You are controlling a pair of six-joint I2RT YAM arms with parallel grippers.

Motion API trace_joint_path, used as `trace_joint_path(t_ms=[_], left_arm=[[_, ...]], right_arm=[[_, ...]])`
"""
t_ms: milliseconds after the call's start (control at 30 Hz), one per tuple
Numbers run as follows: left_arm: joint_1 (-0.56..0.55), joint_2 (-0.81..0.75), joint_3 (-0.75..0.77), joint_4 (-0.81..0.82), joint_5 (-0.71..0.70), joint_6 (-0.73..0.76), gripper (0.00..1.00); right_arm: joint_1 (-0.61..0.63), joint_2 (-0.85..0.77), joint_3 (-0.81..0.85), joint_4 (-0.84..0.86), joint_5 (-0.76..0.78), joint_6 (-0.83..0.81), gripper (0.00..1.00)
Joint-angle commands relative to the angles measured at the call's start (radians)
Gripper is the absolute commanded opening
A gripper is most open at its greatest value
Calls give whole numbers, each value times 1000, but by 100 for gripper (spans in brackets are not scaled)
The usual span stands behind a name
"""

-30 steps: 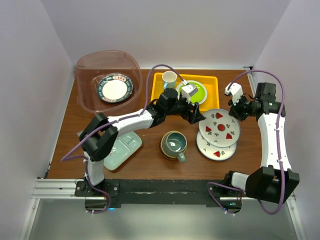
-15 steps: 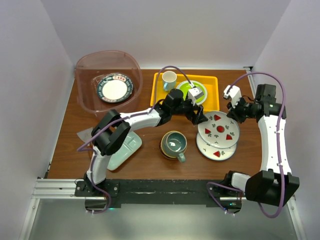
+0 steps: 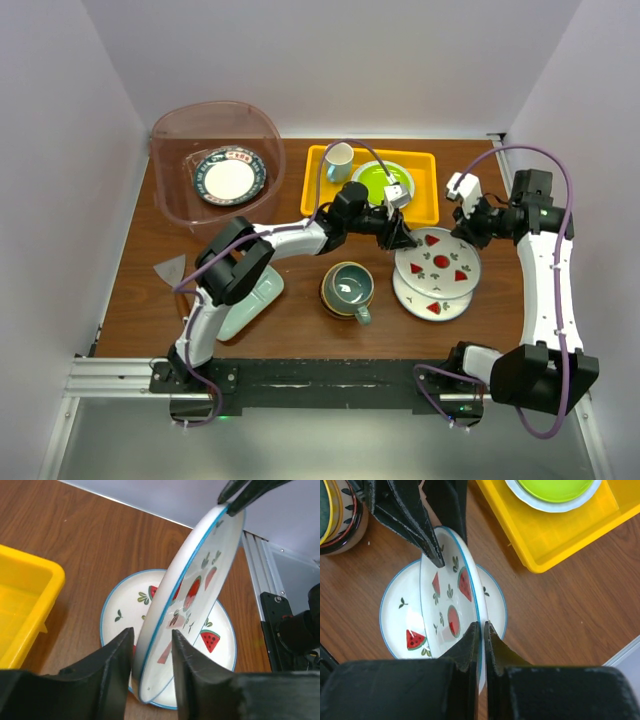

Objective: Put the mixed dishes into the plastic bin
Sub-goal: Pick up the plate at the center of the board.

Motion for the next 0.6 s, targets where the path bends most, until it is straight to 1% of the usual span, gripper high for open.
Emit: trace_joint_path(t_ms=[0, 33, 100, 267, 333, 367, 400, 467, 500, 533, 567], left_arm=[[0, -2, 37, 127, 89, -35, 20], [0, -5, 36, 140, 85, -41, 8], [0, -19, 31, 154, 65, -51, 0], [2, -68, 13, 189, 13, -86, 0], [10, -85, 13, 200, 1, -119, 0], [14, -101, 13, 202, -19, -164, 0], [28, -114, 10, 200, -27, -190, 0], [45, -158, -7, 206, -44, -268, 0], [63, -178, -21, 220, -52, -291, 0], [72, -201, -52, 229, -56, -313, 0], [80, -245, -69, 232, -65, -357, 0]], right_arm=[[6, -39, 49, 61, -71, 22, 0], [5, -39, 49, 69, -70, 34, 0], [6, -39, 49, 75, -67, 48, 0], [6, -37, 67, 95, -60, 97, 0], [5, -28, 79, 118, -54, 158, 0], [6, -20, 104, 124, -50, 184, 0], [6, -14, 121, 128, -50, 243, 0], [5, 15, 193, 119, -54, 302, 10], [5, 27, 222, 107, -73, 346, 19], [6, 39, 253, 80, -85, 362, 37], [6, 61, 314, 64, -100, 379, 48]])
